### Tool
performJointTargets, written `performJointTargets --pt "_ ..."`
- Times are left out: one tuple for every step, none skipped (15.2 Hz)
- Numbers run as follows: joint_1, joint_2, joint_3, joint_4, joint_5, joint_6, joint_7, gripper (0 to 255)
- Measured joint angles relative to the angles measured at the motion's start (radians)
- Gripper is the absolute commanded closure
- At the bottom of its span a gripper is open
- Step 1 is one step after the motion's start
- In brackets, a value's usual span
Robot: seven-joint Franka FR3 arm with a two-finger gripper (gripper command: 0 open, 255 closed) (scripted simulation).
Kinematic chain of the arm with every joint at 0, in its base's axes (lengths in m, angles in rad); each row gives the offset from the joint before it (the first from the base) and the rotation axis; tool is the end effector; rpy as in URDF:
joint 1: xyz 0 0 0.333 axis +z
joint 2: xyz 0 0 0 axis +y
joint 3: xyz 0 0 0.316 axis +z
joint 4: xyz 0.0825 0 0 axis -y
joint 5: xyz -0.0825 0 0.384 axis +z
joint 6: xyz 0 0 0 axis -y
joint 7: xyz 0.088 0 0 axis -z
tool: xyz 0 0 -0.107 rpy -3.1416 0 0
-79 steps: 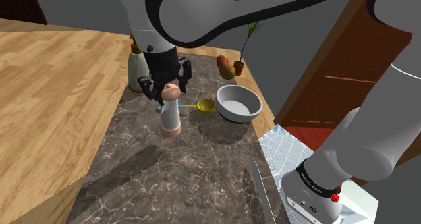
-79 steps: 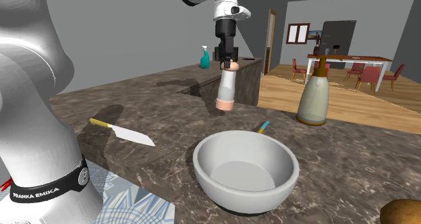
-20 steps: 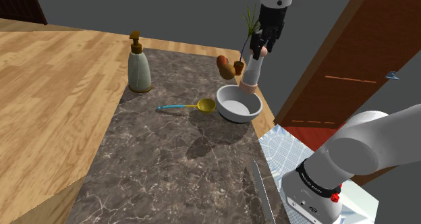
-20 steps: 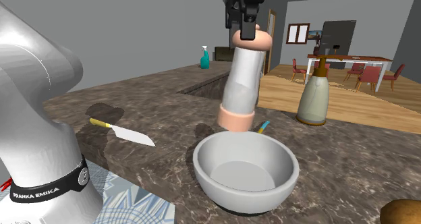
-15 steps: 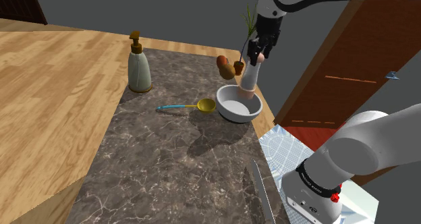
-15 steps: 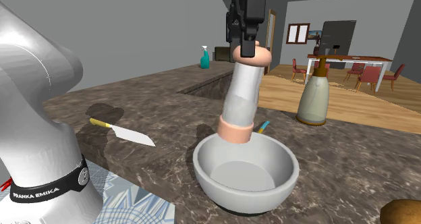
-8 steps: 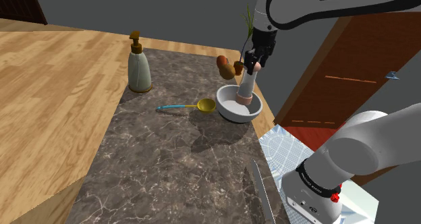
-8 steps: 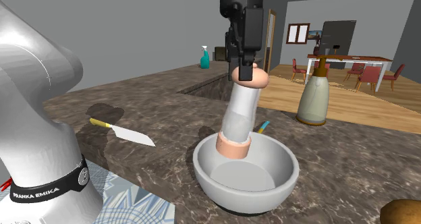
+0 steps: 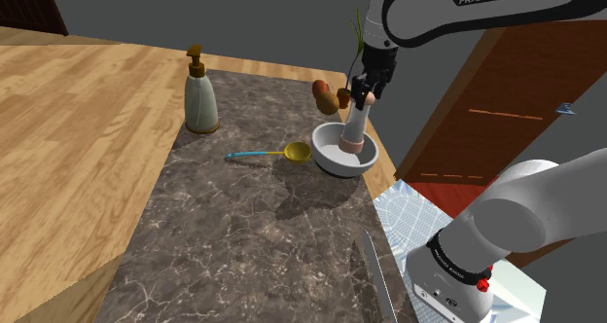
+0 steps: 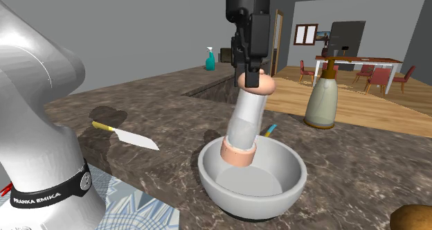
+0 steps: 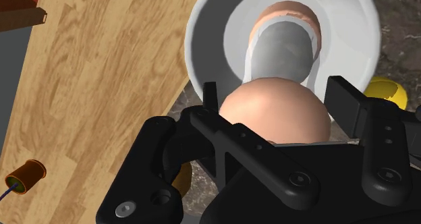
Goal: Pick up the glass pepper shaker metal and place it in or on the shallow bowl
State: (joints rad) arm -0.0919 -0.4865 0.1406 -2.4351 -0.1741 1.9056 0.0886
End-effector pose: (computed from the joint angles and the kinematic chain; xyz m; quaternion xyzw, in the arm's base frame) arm 0.3967 0.0097 0.4752 0.9932 0.0019 -0.0175 0.1153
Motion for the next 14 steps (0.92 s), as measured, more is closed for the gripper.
performJointTargets --pt "0.000 0.000 0.000 0.000 0.000 0.000 0.000 0" --pt "0.000 0.000 0.000 0.000 0.000 0.000 0.000 0" --pt "0.000 0.000 0.000 0.000 0.000 0.000 0.000 0" --pt "0.000 0.000 0.000 0.000 0.000 0.000 0.000 0" --pt "0.000 0.000 0.000 0.000 0.000 0.000 0.000 0" --pt "0.000 0.000 0.000 0.000 0.000 0.000 0.000 0" --pt "0.001 -0.004 0.001 0.014 0.002 -0.017 -0.002 0" --pt "0.004 -0.006 0.005 0.034 0.006 -0.039 0.000 0" --pt "0.005 -0.006 0.007 0.064 0.008 -0.069 -0.003 0" --pt "0.007 -0.007 0.012 0.094 0.012 -0.101 -0.002 0" --pt "0.008 -0.011 0.012 0.105 0.014 -0.116 -0.005 0" --pt "0.008 -0.011 0.013 0.111 0.014 -0.122 -0.005 0" --pt "0.009 -0.011 0.013 0.114 0.015 -0.125 -0.005 0" --pt "0.009 -0.010 0.013 0.116 0.015 -0.127 -0.005 0"
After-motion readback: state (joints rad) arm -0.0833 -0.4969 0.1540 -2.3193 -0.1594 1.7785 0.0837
